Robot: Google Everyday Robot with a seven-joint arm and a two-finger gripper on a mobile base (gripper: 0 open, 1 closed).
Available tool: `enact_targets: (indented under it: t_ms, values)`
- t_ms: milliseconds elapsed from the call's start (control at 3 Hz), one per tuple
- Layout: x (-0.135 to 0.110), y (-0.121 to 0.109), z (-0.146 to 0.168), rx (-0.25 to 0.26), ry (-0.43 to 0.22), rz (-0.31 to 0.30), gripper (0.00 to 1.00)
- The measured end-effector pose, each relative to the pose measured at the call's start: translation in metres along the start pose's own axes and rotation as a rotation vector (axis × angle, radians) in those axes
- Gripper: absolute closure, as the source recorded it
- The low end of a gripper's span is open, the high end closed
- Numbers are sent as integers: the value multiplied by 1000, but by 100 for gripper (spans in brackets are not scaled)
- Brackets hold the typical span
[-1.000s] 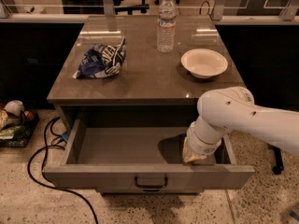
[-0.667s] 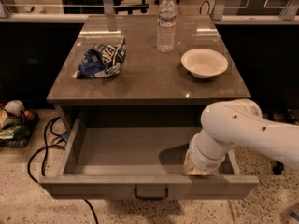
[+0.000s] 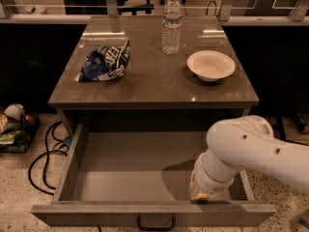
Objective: Open top drawer
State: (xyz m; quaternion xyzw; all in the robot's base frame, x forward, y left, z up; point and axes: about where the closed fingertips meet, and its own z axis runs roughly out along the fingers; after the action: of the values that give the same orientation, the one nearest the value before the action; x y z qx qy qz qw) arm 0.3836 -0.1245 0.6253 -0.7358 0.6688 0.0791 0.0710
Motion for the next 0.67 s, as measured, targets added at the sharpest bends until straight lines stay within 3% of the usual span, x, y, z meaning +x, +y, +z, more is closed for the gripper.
enact_targets:
  t_ms: [333,667]
  values:
    - [-10,32,4,-23,-4,18,100]
    - [-10,32,3,-23,-4,18,84]
